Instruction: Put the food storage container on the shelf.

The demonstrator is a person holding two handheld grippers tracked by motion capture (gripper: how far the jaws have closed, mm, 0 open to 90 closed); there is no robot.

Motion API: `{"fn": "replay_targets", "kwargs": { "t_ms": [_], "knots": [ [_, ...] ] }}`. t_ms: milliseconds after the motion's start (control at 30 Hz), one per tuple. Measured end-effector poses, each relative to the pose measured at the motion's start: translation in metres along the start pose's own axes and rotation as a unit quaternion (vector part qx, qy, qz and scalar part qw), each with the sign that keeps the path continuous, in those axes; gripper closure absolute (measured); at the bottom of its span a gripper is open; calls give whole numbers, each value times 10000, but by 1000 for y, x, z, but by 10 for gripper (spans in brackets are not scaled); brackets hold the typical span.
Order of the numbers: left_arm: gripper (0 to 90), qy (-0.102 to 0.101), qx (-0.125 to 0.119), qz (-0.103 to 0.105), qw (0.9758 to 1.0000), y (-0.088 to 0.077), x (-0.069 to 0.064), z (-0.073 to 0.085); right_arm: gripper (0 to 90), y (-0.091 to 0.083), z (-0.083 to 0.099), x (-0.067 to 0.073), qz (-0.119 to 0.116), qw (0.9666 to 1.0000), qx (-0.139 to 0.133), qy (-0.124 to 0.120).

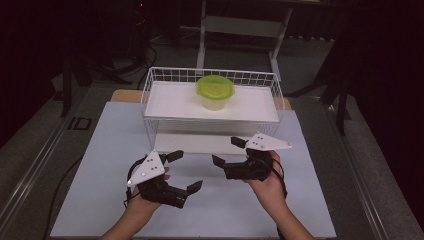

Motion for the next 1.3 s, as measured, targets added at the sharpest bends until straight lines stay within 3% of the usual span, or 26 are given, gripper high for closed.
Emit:
{"fn": "replay_targets", "kwargs": {
  "t_ms": [133, 267, 467, 567, 833, 1067, 1200, 1300],
  "knots": [
    [7, 245, -21, 72, 9997, 0, -4, 9, 138, -4, 13, -3, 31, 10000, 3, 13],
    [7, 213, 7, 82, 9997, -3, -3, 14, 140, -10, 28, -7, 108, 9999, 20, 17],
    [7, 385, 65, 107, 9992, -9, -5, 22, 140, -16, 52, -10, 105, 9999, 98, 50],
    [7, 358, 90, 144, 9992, -11, -5, 28, 141, -19, 64, -10, 82, 9997, 210, -6],
    [7, 296, 248, 193, 9991, -19, -3, 45, 141, -31, 77, -8, 65, 9998, 203, -31],
    [7, 204, 342, 303, 9987, -35, 2, 60, 142, -45, 92, -18, 123, 9992, 369, 31],
    [7, 129, 362, 215, 9990, -46, 10, 65, 142, -53, 102, -27, 143, 9991, 366, 158],
    [7, 109, 423, 147, 9989, -50, 17, 70, 142, -56, 108, -30, 142, 9989, 434, 78]
  ]
}}
Point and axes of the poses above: each handheld gripper's, and its own axes: y roughly forward along the jaws, z roughly out of its underside, x roughly to its left, the point moved 10 cm from there along y, roughly forward along the jaws, and after that the axes turned 2 degrees about -x, right-handed, at the moved point
